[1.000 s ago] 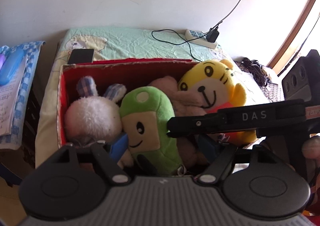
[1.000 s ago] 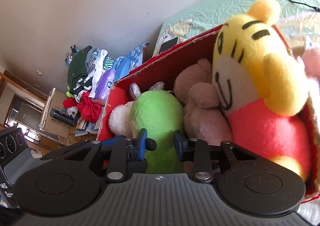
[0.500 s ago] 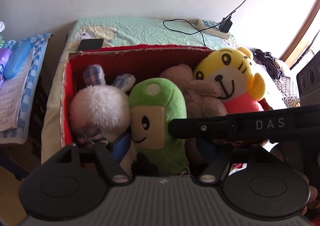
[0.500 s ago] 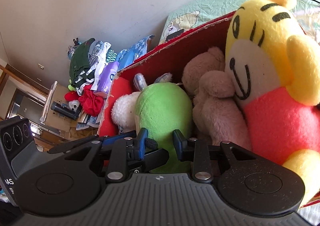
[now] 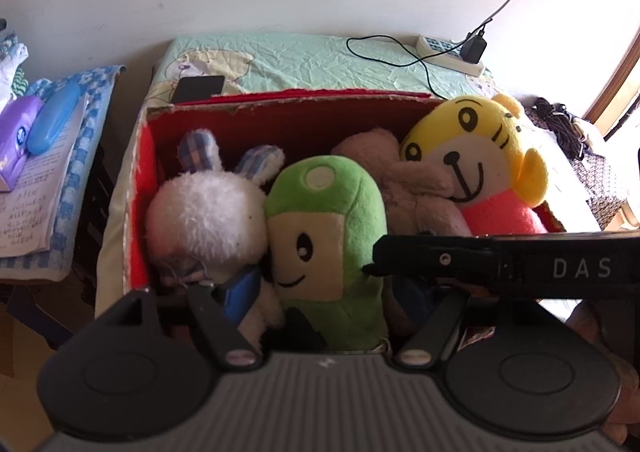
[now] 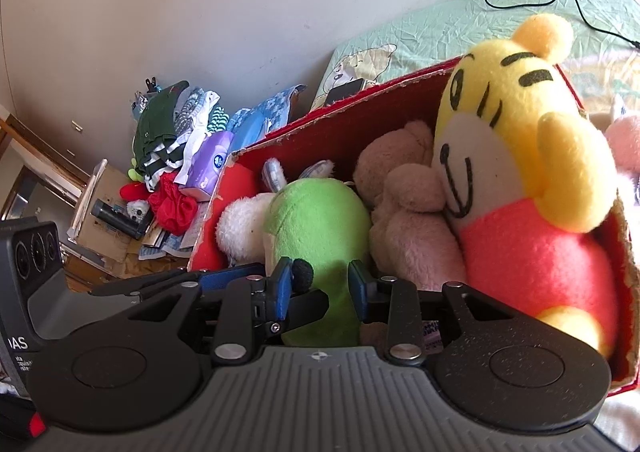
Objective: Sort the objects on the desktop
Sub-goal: 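Open the right tool and release the green bean plush in the box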
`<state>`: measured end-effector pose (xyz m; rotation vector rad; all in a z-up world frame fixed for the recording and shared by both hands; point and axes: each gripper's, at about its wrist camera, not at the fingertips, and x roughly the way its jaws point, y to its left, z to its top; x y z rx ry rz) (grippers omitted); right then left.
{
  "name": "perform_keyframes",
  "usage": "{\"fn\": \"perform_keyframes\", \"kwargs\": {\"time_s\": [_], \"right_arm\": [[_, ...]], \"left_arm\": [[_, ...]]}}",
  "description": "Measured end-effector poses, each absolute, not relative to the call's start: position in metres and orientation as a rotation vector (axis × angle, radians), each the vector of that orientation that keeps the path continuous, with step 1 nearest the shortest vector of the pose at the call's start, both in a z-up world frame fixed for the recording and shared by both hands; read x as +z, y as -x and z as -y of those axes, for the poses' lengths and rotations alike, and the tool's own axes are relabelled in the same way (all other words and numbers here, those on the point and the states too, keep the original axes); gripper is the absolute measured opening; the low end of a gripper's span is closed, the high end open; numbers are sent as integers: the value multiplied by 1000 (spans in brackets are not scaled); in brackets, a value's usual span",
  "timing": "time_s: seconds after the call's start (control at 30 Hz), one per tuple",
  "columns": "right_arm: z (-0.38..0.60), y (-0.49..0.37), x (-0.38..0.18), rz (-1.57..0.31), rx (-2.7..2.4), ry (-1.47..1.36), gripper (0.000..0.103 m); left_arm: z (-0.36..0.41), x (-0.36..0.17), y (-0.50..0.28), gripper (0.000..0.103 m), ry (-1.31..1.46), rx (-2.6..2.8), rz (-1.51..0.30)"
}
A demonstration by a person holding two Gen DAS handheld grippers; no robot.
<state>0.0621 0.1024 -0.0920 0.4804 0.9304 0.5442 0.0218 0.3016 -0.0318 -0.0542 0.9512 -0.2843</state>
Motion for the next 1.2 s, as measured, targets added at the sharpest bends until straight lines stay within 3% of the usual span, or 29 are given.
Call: {"fn": "perform_keyframes", "kwargs": {"time_s": [0.13,0.37,1.2], "right_arm": [[-103,-60,-91,-924,534,-452,35],[-103,-60,-93,-921,523,-448,39],[-94,-48,-86,-898,505,-421,39]], "left_arm": [[-296,-33,-20,81,40,-258,-952],[-293,-34,-20,82,43,-225,-955],[-283,-31,-11,85,49,-165,-953]]}}
